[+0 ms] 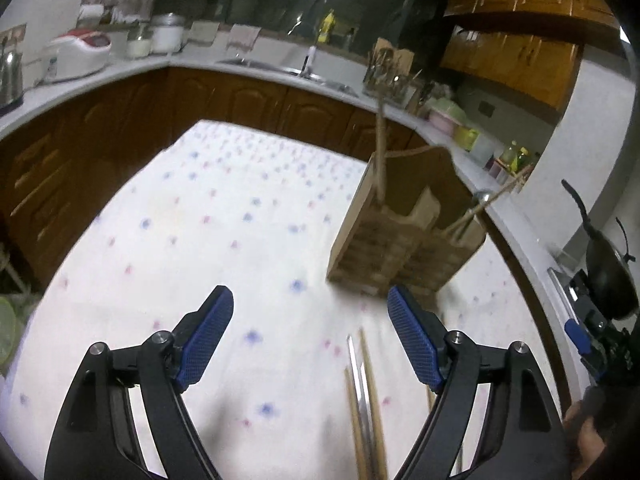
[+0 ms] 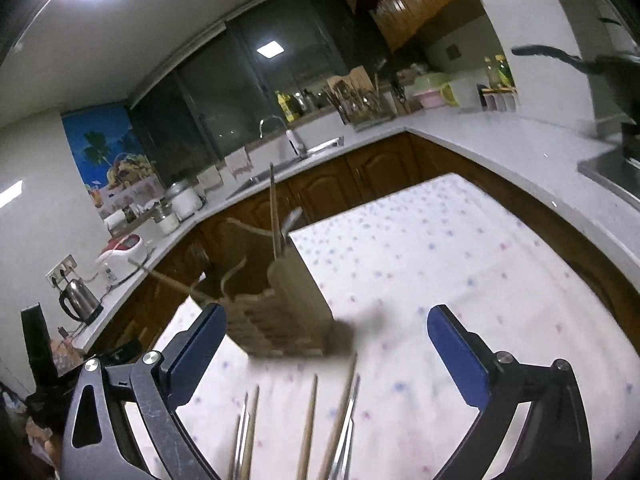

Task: Organize utensils
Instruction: 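Lower the chopstick into the holder with the left tool while the right tool releases its chopstick there, then grasp a wooden chopstick with the left tool while the right tool grasps another chopstick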

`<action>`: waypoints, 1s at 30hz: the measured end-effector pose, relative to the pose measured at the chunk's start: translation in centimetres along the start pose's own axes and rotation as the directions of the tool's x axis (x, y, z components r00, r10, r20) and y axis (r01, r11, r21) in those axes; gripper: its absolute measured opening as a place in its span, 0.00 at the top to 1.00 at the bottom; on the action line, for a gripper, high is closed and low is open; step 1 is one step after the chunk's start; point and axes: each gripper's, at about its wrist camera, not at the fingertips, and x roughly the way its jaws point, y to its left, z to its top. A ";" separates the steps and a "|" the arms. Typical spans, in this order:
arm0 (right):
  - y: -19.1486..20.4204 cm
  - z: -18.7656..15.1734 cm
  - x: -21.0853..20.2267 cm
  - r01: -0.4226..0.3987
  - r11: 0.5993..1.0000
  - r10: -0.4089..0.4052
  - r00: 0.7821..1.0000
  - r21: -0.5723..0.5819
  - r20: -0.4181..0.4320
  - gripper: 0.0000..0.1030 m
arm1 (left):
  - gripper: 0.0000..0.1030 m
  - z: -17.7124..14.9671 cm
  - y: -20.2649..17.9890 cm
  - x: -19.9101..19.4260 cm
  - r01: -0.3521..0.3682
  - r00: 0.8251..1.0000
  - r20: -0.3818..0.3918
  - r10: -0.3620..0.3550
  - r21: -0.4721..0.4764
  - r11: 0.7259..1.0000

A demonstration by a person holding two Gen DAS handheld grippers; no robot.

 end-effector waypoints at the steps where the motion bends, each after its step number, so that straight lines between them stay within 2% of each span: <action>1: -0.1 -0.5 -0.3 0.003 1.000 -0.003 1.000 -0.001 -0.004 0.01 | 0.21 -0.8 0.2 0.0 -0.004 1.000 -0.013 0.004 -0.002 1.000; 8: -0.5 -3.7 -1.3 0.021 1.000 -0.021 0.998 -0.009 -0.063 0.01 | 0.21 -4.1 0.8 0.3 -0.011 0.997 -0.079 0.012 0.009 1.000; 13: -0.3 -5.1 -1.5 0.022 1.000 -0.023 0.995 -0.016 -0.099 0.02 | 0.21 -5.0 0.6 0.2 -0.016 0.995 -0.103 0.019 0.028 0.999; 24: 0.1 -6.1 -1.5 0.018 0.999 -0.022 0.992 -0.029 -0.128 0.02 | 0.21 -5.7 -0.2 0.8 -0.019 0.990 -0.142 0.027 0.052 0.998; 30: 0.4 -6.4 -0.9 0.013 0.999 -0.019 0.989 -0.040 -0.147 0.03 | 0.21 -6.6 -1.3 2.3 -0.026 0.978 -0.205 0.045 0.098 0.995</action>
